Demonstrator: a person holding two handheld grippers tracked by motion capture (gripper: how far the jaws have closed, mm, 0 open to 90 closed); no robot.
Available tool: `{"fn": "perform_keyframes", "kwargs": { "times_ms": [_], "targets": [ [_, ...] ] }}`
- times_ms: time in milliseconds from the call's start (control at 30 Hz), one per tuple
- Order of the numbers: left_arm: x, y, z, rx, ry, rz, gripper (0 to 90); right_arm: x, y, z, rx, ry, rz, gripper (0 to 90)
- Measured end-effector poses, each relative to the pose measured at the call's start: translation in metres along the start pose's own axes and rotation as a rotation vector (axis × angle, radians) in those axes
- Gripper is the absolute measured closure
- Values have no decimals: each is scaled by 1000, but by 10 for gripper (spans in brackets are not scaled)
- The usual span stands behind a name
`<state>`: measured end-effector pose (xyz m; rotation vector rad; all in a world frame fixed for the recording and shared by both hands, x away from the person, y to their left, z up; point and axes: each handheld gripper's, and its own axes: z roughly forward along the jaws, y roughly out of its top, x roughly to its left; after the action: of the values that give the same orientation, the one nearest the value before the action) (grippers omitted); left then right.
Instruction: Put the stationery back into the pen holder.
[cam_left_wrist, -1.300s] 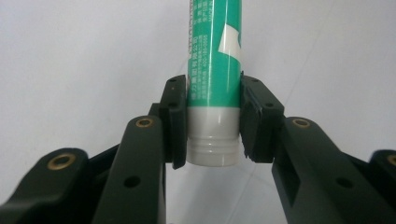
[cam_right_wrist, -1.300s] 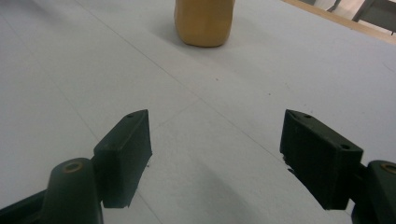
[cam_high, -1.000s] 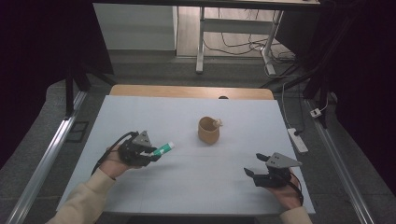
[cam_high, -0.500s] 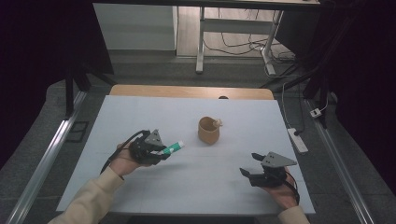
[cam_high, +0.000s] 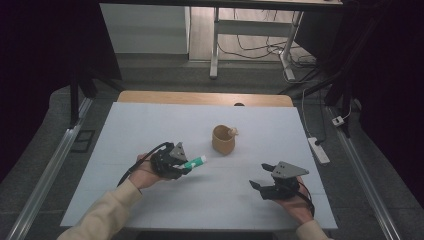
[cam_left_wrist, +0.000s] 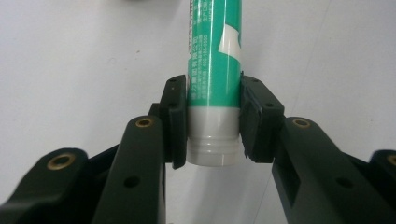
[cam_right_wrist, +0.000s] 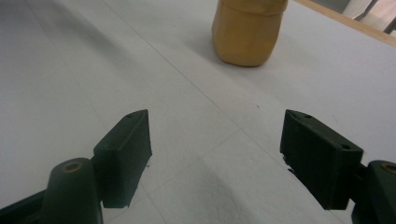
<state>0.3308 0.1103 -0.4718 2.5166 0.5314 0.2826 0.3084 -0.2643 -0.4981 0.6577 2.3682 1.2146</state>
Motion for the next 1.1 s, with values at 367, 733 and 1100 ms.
{"fn": "perform_keyframes", "kwargs": {
  "times_ms": [367,733,1100],
  "targets": [
    [-5,10,12,27,-20,32,649,8,11,8,-10,23,-29,260],
    [-10,18,18,39,-41,55,649,22,34,23,-4,73,-88,276],
    [-14,23,25,49,-59,67,649,29,46,33,1,103,-107,298]
  ]
}}
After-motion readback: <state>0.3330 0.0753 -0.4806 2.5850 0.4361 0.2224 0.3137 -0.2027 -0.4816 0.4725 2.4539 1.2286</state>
